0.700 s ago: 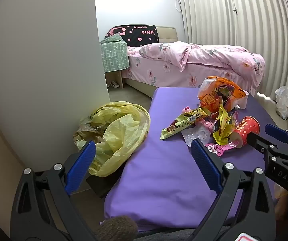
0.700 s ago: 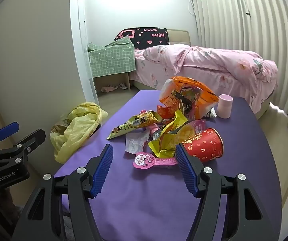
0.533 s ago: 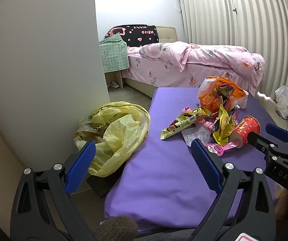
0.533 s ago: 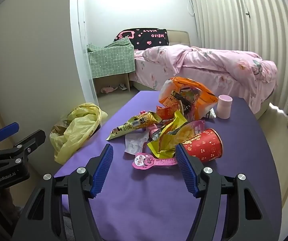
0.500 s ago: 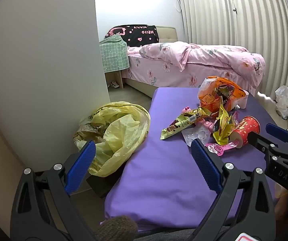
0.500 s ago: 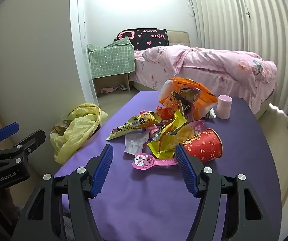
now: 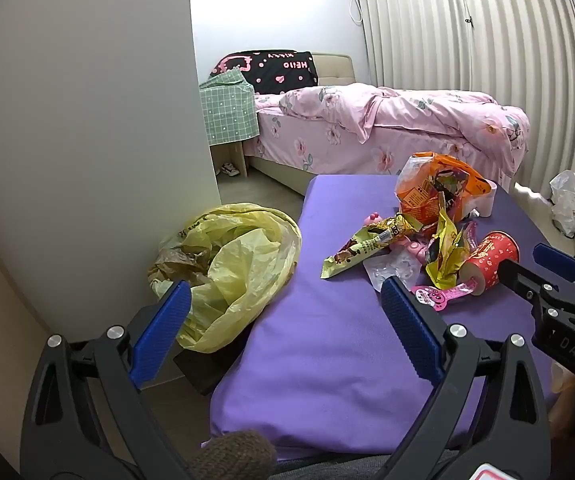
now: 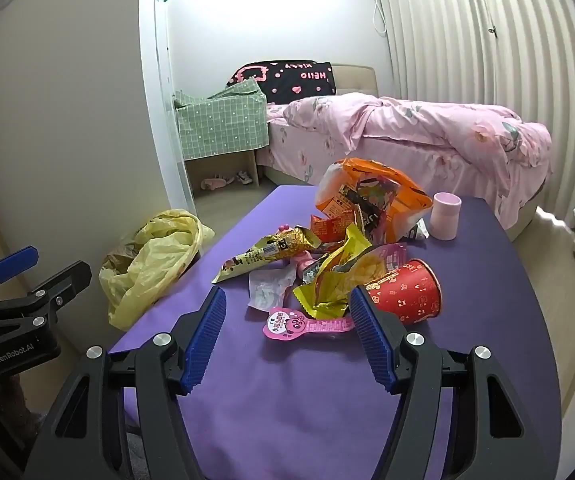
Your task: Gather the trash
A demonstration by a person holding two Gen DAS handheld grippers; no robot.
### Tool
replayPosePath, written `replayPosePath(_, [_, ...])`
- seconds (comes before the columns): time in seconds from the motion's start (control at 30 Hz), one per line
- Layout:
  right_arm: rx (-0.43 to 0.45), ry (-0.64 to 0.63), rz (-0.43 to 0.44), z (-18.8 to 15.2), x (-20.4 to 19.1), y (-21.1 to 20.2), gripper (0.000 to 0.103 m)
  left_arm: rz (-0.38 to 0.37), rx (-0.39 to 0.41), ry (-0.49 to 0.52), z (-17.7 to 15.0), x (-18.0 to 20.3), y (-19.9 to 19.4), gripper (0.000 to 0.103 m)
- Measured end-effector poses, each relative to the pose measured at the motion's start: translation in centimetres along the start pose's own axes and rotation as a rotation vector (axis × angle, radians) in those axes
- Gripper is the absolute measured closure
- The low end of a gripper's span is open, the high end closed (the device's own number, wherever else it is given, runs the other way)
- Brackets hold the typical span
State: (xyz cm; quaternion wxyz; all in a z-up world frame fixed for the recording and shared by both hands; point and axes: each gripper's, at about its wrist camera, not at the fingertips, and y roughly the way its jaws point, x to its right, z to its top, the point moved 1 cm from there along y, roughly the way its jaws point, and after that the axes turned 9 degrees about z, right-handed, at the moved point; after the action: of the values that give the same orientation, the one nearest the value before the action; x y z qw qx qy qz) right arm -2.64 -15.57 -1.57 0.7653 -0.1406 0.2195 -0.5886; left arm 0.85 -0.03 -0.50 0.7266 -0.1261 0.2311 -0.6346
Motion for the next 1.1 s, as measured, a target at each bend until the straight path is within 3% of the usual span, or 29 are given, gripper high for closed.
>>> replayPosePath(1.1, [0.004,0.004,0.001,0.01,0.03,-0.11,0.042,0.001,-0.001,0.0,-0.14,-0.36,-0.02,0.012])
